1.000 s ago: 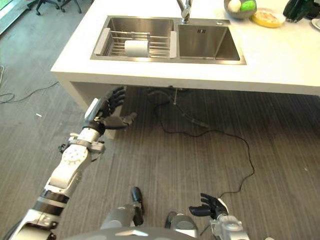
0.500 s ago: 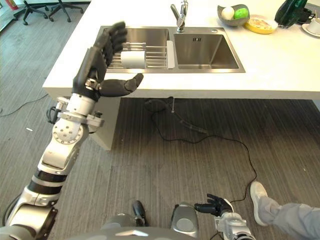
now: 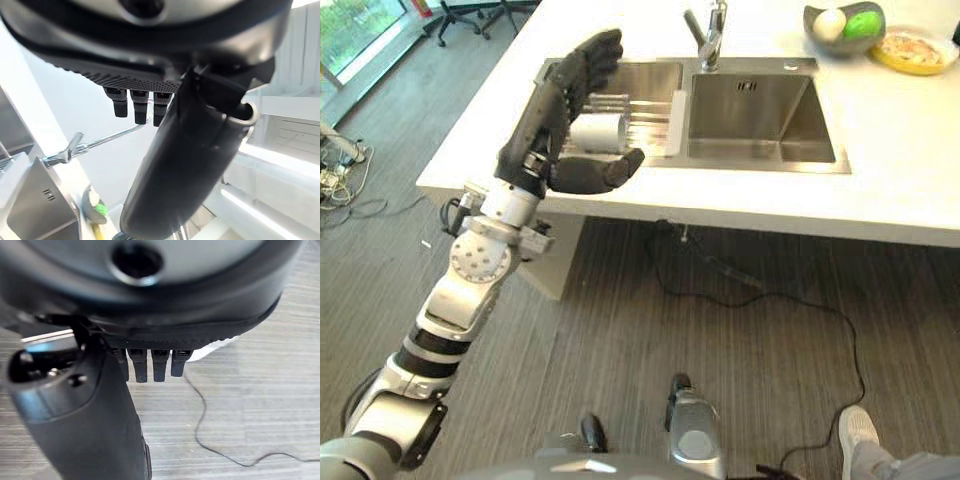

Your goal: Place the dishes in the dishwasher.

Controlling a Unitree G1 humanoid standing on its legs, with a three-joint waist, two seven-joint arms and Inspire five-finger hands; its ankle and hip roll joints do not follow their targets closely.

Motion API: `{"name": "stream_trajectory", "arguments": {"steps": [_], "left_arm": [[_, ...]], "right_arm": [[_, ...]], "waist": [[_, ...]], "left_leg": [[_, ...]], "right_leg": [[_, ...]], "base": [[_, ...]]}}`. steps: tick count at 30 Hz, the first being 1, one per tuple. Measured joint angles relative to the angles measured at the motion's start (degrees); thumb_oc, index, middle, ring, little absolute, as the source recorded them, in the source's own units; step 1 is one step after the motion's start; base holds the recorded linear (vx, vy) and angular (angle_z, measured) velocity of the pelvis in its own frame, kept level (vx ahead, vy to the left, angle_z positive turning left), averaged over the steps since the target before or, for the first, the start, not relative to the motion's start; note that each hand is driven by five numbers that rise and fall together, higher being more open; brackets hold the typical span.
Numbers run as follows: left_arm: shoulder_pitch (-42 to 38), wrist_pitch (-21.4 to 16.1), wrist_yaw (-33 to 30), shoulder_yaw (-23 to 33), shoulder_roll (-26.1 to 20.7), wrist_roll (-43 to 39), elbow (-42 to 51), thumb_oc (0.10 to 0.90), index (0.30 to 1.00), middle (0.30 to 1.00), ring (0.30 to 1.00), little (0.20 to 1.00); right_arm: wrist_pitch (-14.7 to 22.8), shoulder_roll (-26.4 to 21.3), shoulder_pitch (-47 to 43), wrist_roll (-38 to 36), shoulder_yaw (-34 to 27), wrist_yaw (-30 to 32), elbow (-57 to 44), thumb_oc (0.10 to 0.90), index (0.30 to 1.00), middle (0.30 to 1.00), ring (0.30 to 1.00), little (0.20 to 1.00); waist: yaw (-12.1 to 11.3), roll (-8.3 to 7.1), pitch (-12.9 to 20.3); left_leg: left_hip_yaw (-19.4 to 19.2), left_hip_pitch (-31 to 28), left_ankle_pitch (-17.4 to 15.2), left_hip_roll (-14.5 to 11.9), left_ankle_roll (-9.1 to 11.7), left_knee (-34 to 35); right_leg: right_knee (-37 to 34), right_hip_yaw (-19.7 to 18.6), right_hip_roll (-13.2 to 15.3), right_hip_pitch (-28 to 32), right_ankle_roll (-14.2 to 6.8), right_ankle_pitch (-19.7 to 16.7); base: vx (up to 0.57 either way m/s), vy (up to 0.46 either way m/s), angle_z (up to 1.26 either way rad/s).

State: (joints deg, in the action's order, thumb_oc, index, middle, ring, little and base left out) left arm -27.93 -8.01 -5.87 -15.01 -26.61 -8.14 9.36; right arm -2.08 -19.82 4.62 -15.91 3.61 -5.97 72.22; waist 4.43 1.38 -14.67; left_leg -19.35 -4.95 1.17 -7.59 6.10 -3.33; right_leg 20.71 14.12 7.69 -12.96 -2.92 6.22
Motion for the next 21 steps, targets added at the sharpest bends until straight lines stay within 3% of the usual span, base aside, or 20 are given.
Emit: {"name": "stream_trajectory", "arguments": {"steps": [3, 4, 5, 8, 9, 12, 13, 15, 16, 18, 19, 21], "left_arm": [[0.59, 0.55, 0.34, -0.39, 0.07, -0.01, -3.78, 0.8, 0.9, 0.9, 0.9, 0.9], [0.84, 1.46, 0.33, -0.37, -0.1, -0.02, -4.6, 0.8, 0.9, 0.9, 0.9, 0.9], [0.9, 1.84, 0.14, -0.31, -0.18, -0.05, -4.71, 0.8, 0.9, 0.9, 0.9, 0.9], [0.72, 1.83, 0.08, -0.33, 0.08, -0.08, -5.01, 0.8, 0.9, 0.9, 0.9, 0.9], [0.64, 1.82, 0.17, -0.41, 0.32, -0.07, -4.95, 0.8, 0.9, 0.9, 0.9, 0.9], [0.6, 1.85, 0.28, -0.53, 0.46, -0.01, -4.72, 0.8, 0.9, 0.9, 0.9, 0.9], [0.55, 1.89, 0.21, -0.54, 0.02, 0.02, -4.74, 0.8, 0.9, 0.9, 0.9, 0.9], [0.52, 1.88, 0.27, -0.65, -0.06, 1.1, -4.92, 0.8, 0.9, 0.9, 0.9, 0.9], [0.57, 1.9, 0.2, -0.54, -0.21, 1.31, -5.14, 0.8, 0.9, 0.9, 0.9, 0.9], [0.67, 1.98, 0.25, -0.58, -0.74, 1.83, -6.5, 0.8, 0.9, 0.9, 0.9, 0.9], [1.02, 2.31, 0.25, -0.57, -1.0, 1.9, -6.82, 0.8, 0.9, 0.9, 0.9, 0.9], [1.18, 2.27, 0.34, -0.59, -0.98, 1.9, -6.78, 0.8, 0.9, 0.9, 0.9, 0.9]], "right_arm": [[0.4, 0.17, -1.67, -0.1, -0.08, -0.08, -1.96, 0.8, 0.9, 0.9, 0.9, 0.9], [0.92, 0.17, -1.55, -0.14, 0.38, 0.08, -2.4, 0.8, 0.9, 0.9, 0.9, 0.9], [1.12, -0.01, -1.74, -0.19, 0.88, 0.14, -2.62, 0.8, 0.9, 0.9, 0.9, 0.9], [1.14, 0.26, -2.09, -2.43, 1.09, 0.45, -2.98, 0.8, 0.9, 0.9, 0.9, 0.9], [1.11, 0.33, -2.08, -2.7, 1.67, 0.63, -2.85, 0.8, 0.9, 0.9, 0.9, 0.9], [1.03, 0.33, -1.98, -2.7, 2.19, 1.22, -2.66, 0.8, 0.9, 0.9, 0.9, 0.9], [0.97, 0.45, -1.99, -2.63, 2.33, 1.19, -2.64, 0.8, 0.9, 0.9, 0.9, 0.9], [0.98, 1.14, -2.25, -2.37, 2.24, 1.25, -1.52, 0.8, 0.9, 0.9, 0.9, 0.9], [0.96, 1.17, -2.18, -2.29, 2.38, 1.22, -1.36, 0.8, 0.9, 0.9, 0.9, 0.9], [1.1, 1.5, -1.66, -2.24, 2.78, 1.21, -1.09, 0.8, 0.9, 0.9, 0.9, 0.9], [1.13, 1.53, -0.78, -2.25, 2.82, 1.24, -1.03, 0.8, 0.9, 0.9, 0.9, 0.9], [1.01, 1.12, 0.17, -2.25, 2.48, 1.22, -0.4, 0.8, 0.9, 0.9, 0.9, 0.9]], "waist": [[0.19, -2.31, -0.26], [-0.33, -2.43, -0.17], [-0.52, -2.39, -0.15], [-0.84, -3.02, -0.22], [-0.71, -3.55, -0.2], [-0.84, -4.02, -0.19], [-1.14, -4.08, -0.17], [-2.95, -4.24, -0.22], [-3.32, -4.18, -0.22], [-2.9, -3.89, -0.06], [-2.26, -3.6, 0.18], [-1.48, -2.04, 1.38]], "left_leg": [[3.98, 2.96, 2.15, -1.31, 3.35, -8.55], [4.35, 3.22, 2.89, -2.29, 4.24, -10.9], [4.39, 3.37, 3.1, -2.73, 4.35, -12.18], [4.42, 7.85, 5.36, -5.08, 5.28, -23.89], [4.43, 8.04, 5.36, -5.53, 5.31, -24.8], [6.08, 7.88, 2.27, -2.79, 4.85, -15.24], [6.57, 8.65, 2.25, -1.57, 4.81, -9.5], [12.05, 9.46, 3.14, 1.23, 4.02, 1.24], [12.48, 10.49, 4.16, 1.16, 3.31, 2.25], [11.16, 12.41, 6.15, 0.37, 2.75, 1.07], [6.68, 12.08, 6.51, -0.94, 2.02, -0.12], [5.06, 9.48, 8.03, -0.95, 1.3, 0.1]], "right_leg": [[-0.73, 2.17, 0.35, 2.6, 2.54, 1.23], [-1.86, 2.9, -0.25, 4.54, 3.56, 1.55], [-2.48, 3.36, -0.73, 5.68, 5.04, 1.12], [-4.09, 4.28, -1.55, 9.37, 6.93, 1.79], [-6.56, 4.7, -1.89, 12.3, 7.58, 1.94], [-9.1, 4.88, -2.01, 14.12, 7.63, 1.51], [-9.95, 3.84, -2.47, 14.74, 7.57, 1.52], [-13.47, 1.93, -3.21, 16.65, 7.21, 0.06], [-14.24, 1.67, -3.68, 17.24, 7.1, -0.37], [-15.45, 1.55, -4.5, 18.87, 6.56, -0.25], [-17.28, 1.06, -5.04, 20.79, 5.73, -0.51], [-17.48, -0.39, -5.48, 21.27, 3.9, -0.18]], "base": [[0.15, -0.35, 0.2], [0.07, -0.211, 0.15], [0.12, -0.279, 0.17], [0.12, -0.139, 0.15], [0.16, -0.053, 0.07], [0.14, 0.007, 0.05], [0.16, 0.012, -0.16], [0.12, 0.014, -0.43], [0.16, 0.06, -0.48], [0.18, 0.105, -0.31], [0.19, 0.136, -0.28], [0.17, 0.152, -0.36]]}}
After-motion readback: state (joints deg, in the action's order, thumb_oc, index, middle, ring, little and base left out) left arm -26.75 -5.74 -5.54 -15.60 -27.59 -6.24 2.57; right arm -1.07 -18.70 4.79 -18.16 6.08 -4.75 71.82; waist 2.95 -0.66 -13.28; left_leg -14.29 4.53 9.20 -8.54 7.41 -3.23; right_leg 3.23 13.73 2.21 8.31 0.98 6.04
